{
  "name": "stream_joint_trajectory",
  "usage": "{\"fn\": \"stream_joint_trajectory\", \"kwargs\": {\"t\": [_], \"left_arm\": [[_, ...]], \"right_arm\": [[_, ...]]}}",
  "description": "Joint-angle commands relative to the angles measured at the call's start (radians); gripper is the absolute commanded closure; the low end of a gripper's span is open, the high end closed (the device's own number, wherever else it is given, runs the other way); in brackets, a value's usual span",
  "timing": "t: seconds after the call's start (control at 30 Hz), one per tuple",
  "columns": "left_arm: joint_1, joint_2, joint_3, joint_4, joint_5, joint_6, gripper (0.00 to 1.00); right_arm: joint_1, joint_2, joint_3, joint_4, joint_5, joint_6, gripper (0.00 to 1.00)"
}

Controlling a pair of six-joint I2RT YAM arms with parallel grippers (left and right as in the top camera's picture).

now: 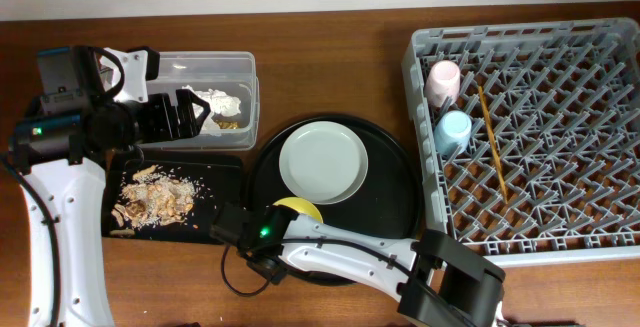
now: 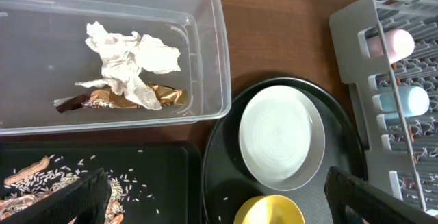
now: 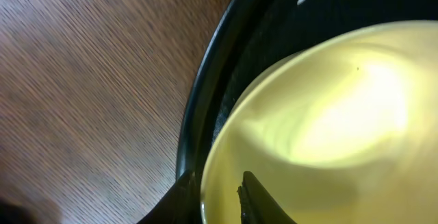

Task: Sort waste into correct bins and load items into the dishwasher rack
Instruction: 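Grasp the yellow bowl's rim with the right gripper and lift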

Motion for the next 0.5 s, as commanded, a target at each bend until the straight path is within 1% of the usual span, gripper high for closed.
{"fn": "stream_joint_trajectory", "kwargs": {"t": [0.0,0.27,0.3,0.47], "left_arm": [[0.005,-0.011,0.015,0.001,0.0,0.008,0.01],[0.005,-0.011,0.015,0.001,0.0,0.008,0.01],[0.005,-0.011,0.015,0.001,0.0,0.008,0.01],[0.005,-0.011,0.015,0.001,0.0,0.009,0.01]], "right_arm": [[0.005,0.013,-0.007,0.0,0.016,-0.002,0.83],[0.005,0.013,-0.007,0.0,0.016,-0.002,0.83],[0.005,0.013,-0.007,-0.001,0.016,-0.002,0.95],[0.004,0.009,0.002,-0.013,0.012,-0.001,0.96]]}}
